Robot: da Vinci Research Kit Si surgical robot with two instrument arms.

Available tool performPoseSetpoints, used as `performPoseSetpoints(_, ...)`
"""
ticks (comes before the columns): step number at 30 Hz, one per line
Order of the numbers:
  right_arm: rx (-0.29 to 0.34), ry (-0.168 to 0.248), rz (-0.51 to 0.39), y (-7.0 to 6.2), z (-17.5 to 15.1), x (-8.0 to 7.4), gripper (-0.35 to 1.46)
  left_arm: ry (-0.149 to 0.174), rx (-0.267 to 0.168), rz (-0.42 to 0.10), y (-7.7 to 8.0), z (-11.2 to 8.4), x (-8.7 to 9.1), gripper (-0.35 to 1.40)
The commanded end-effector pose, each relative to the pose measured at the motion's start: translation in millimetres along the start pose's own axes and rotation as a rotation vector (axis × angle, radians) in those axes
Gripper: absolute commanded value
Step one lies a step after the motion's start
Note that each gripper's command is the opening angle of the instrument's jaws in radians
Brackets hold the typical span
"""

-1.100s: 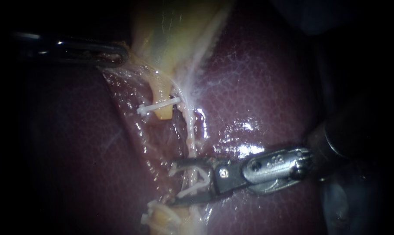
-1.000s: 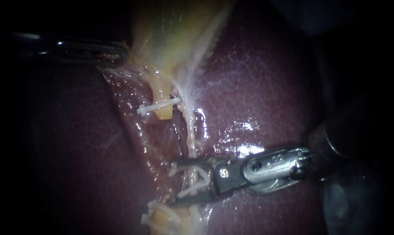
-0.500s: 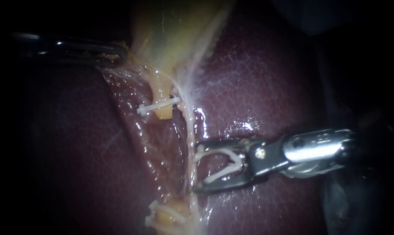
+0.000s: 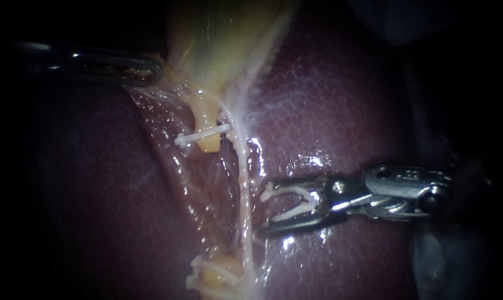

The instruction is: Clipping first clip right tube

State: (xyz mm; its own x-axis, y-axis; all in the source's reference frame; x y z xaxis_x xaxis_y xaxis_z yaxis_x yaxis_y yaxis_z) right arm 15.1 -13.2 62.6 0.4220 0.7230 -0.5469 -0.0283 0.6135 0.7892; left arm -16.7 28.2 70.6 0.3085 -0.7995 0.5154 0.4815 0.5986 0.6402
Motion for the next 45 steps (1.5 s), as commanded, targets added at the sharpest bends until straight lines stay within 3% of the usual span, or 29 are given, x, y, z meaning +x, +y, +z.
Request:
performPoseSetpoints(1,0.002,-0.002,0.006,0.3,0.3,-0.5,0.49,0.000,0.000,0.000,0.0,0.0,0.0,-0.35)
performPoseSetpoints(7,0.032,0.005,0.035,1.8,2.3,-2.4,0.49,0.000,0.000,0.000,0.0,0.0,0.0,-0.35)
performPoseSetpoints(14,0.111,0.069,0.076,1.5,3.9,-1.9,0.49,0.000,0.000,0.000,0.0,0.0,0.0,-0.35)
performPoseSetpoints(18,0.158,0.108,0.101,0.8,5.0,-1.4,0.49,0.000,0.000,0.000,0.0,0.0,0.0,-0.35)
performPoseSetpoints(23,0.206,0.127,0.119,-0.4,5.8,-0.8,0.49,0.000,0.000,0.000,0.0,0.0,0.1,-0.35)
performPoseSetpoints(29,0.235,0.137,0.127,-2.4,5.3,0.3,0.49,0.000,0.000,0.000,0.0,0.0,0.1,-0.35)
performPoseSetpoints(34,0.264,0.170,0.149,-4.0,4.9,1.5,0.48,0.000,0.000,0.000,0.0,0.0,0.1,-0.35)
performPoseSetpoints(45,0.281,0.184,0.160,-4.9,4.3,2.5,0.39,0.000,0.000,0.000,0.0,-0.1,0.1,-0.35)
